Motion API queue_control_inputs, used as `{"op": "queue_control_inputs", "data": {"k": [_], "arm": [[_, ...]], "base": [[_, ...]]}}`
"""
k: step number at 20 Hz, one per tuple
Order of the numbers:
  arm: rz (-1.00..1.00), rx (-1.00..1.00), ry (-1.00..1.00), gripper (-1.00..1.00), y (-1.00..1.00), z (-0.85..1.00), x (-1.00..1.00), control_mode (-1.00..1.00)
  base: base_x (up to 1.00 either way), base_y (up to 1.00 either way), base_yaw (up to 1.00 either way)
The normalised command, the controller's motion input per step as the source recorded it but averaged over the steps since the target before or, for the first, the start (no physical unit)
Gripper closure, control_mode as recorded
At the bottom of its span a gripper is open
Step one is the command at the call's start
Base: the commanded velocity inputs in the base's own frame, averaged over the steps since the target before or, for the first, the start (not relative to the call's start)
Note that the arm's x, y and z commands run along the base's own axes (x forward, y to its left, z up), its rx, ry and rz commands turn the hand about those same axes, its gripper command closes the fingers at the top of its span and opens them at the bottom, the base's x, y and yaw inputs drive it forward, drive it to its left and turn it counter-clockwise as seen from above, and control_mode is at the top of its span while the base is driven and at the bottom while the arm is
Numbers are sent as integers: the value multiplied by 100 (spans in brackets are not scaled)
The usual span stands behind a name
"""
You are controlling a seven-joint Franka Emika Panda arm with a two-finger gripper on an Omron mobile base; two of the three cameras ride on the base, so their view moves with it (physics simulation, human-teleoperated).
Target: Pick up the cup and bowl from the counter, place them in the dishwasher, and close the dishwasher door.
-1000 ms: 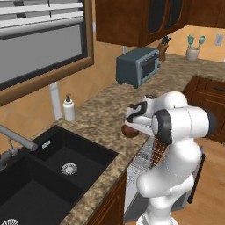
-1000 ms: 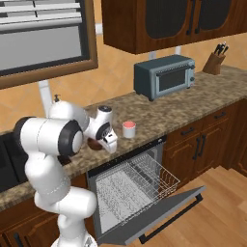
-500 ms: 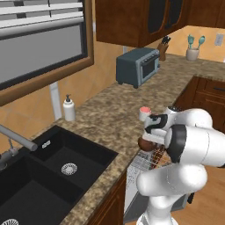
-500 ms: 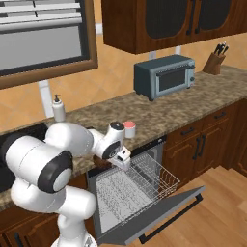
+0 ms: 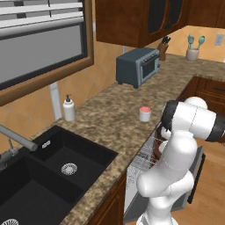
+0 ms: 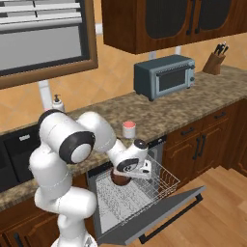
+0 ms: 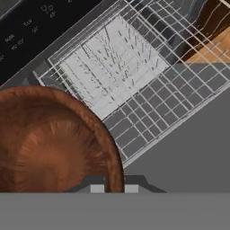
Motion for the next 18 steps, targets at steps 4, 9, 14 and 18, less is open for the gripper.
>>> {"op": "queue_control_inputs", "data": {"k": [4,9,14,18], "arm": [[29,0,-7,100,-51,-56,68,-100],[10,0,-7,100,-25,-52,70,-100],[11,0,-11,100,-12,-45,58,-100],[10,0,-3,100,-2,-40,76,-100]], "base": [[0,0,0],[0,0,0],[0,0,0],[0,0,0]]}}
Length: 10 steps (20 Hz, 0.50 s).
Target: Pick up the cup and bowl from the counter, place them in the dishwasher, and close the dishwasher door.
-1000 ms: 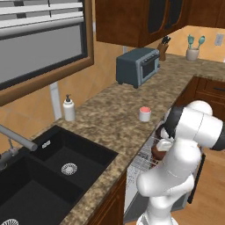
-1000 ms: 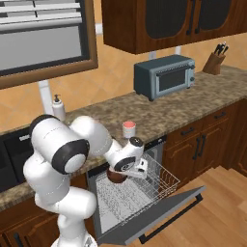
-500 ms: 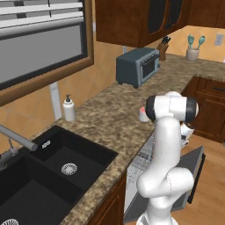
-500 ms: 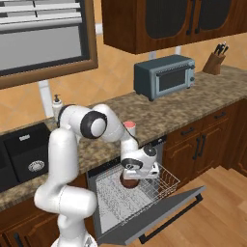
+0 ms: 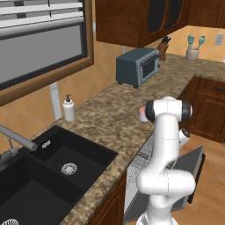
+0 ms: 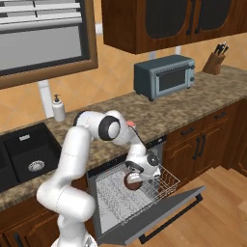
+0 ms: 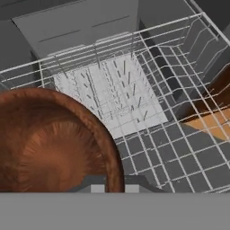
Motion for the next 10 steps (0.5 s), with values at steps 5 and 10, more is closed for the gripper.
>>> {"op": "queue_control_inputs", "data": {"k": [5,10], "arm": [[5,0,0,100,0,-47,72,-100],[5,0,-2,100,-1,-51,41,-100]], "base": [[0,0,0],[0,0,0]]}}
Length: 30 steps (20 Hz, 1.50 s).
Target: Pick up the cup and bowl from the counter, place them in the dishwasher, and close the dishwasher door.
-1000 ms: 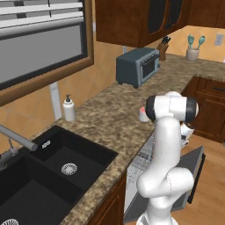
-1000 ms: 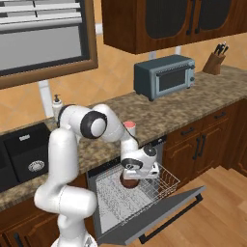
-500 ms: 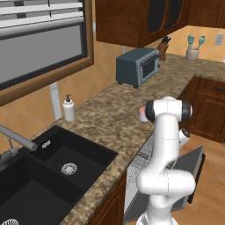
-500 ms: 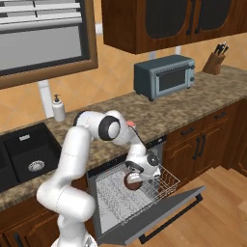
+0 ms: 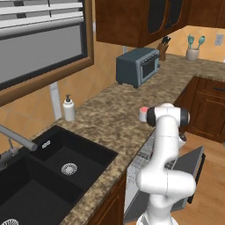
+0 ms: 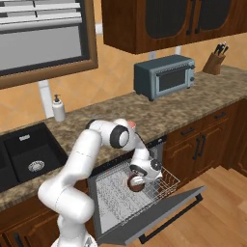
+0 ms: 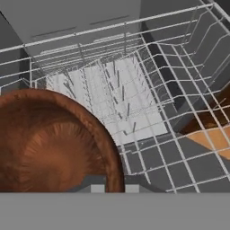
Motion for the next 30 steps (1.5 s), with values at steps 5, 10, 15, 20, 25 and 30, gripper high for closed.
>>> {"op": "queue_control_inputs", "data": {"k": [5,10,15,20,25,30], "arm": [[4,-2,-1,100,0,-53,23,-100],[3,-2,-1,100,0,-55,12,-100],[3,-1,-2,100,0,-48,2,-100],[2,0,0,-100,-4,-29,-7,-100],[0,1,0,-100,-18,3,-67,-100],[0,-2,-3,-100,8,38,-61,-100]], "base": [[0,0,0],[0,0,0],[0,0,0],[0,0,0],[0,0,0],[0,0,0]]}}
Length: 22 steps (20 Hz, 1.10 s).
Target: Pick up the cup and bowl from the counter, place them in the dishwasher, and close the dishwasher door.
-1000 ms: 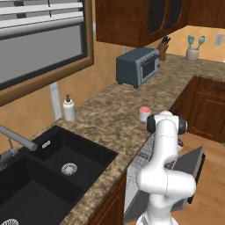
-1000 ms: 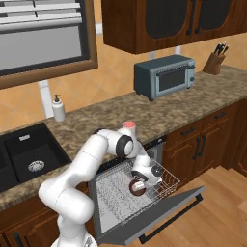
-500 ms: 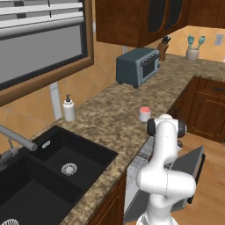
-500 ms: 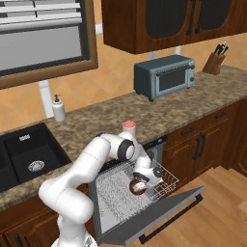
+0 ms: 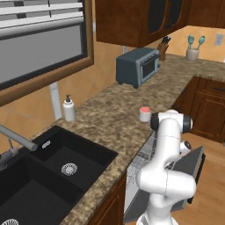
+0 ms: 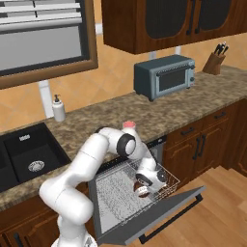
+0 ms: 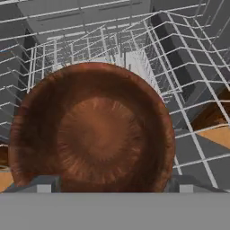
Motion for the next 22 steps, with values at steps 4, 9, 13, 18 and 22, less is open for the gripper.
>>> {"op": "queue_control_inputs", "data": {"k": [4,9,13,18,22], "arm": [[0,-6,-13,-100,9,97,-45,-100],[0,-7,-2,-100,11,100,-35,-100],[0,-1,-2,-100,3,100,-46,-100],[-4,0,-3,-100,0,100,-50,-100],[-14,0,0,-100,-4,100,-21,-100]], "base": [[0,0,0],[0,0,0],[0,0,0],[0,0,0],[0,0,0]]}}
